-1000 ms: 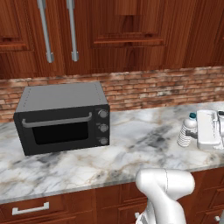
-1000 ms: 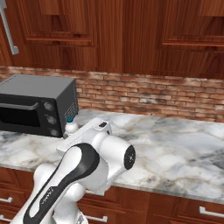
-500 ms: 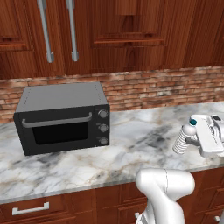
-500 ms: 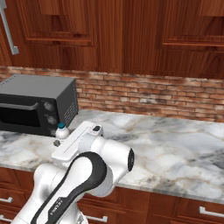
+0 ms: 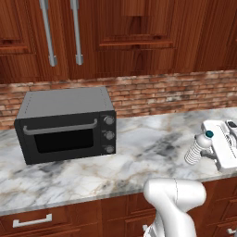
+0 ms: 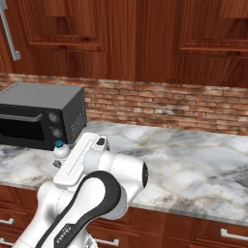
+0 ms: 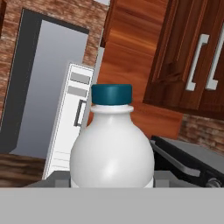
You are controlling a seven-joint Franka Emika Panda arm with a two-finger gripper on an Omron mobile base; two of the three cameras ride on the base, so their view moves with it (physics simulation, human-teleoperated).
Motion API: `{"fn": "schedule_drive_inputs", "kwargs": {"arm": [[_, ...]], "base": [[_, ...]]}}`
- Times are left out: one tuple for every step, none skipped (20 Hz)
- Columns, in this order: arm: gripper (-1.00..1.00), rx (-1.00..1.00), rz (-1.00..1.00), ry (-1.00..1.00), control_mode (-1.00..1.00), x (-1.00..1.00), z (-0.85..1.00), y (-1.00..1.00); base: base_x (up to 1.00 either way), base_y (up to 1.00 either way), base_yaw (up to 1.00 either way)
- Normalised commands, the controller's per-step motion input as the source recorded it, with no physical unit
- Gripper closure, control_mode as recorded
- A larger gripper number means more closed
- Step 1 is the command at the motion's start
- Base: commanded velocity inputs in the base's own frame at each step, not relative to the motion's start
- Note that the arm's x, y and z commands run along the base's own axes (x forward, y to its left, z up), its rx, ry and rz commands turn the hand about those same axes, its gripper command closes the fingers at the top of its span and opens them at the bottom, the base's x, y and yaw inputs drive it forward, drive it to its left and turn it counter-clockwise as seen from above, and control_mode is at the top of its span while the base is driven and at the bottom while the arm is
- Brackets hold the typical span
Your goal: Take the bottled waters from the counter and place them in the freezer to freeze. Close the freezer door after placing the bottles.
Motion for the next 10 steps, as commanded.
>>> {"fn": "schedule_drive_inputs", "kwargs": {"arm": [[1.0, 0.0, 0.0, 0.0, -1.0, 0.0, 0.0, 0.0], [1.0, 0.0, 0.0, 0.0, -1.0, 0.0, 0.0, 0.0], [1.0, 0.0, 0.0, 0.0, -1.0, 0.0, 0.0, 0.0], [1.0, 0.0, 0.0, 0.0, -1.0, 0.0, 0.0, 0.0], [1.0, 0.0, 0.0, 0.0, -1.0, 0.0, 0.0, 0.0], [1.0, 0.0, 0.0, 0.0, 1.0, 0.0, 0.0, 0.0], [1.0, 0.0, 0.0, 0.0, 1.0, 0.0, 0.0, 0.0], [1.0, 0.0, 0.0, 0.0, 1.0, 0.0, 0.0, 0.0], [1.0, 0.0, 0.0, 0.0, 1.0, 0.0, 0.0, 0.0], [1.0, 0.0, 0.0, 0.0, 1.0, 0.0, 0.0, 0.0]], "base": [[0.0, 0.0, 0.0], [0.0, 0.0, 0.0], [0.0, 0.0, 0.0], [0.0, 0.0, 0.0], [0.0, 0.0, 0.0], [0.0, 0.01, 0.0], [0.0, 0.01, 0.0], [0.0, 0.0, 0.0], [0.0, 0.0, 0.0], [-0.29, 0.09, 0.0]]}}
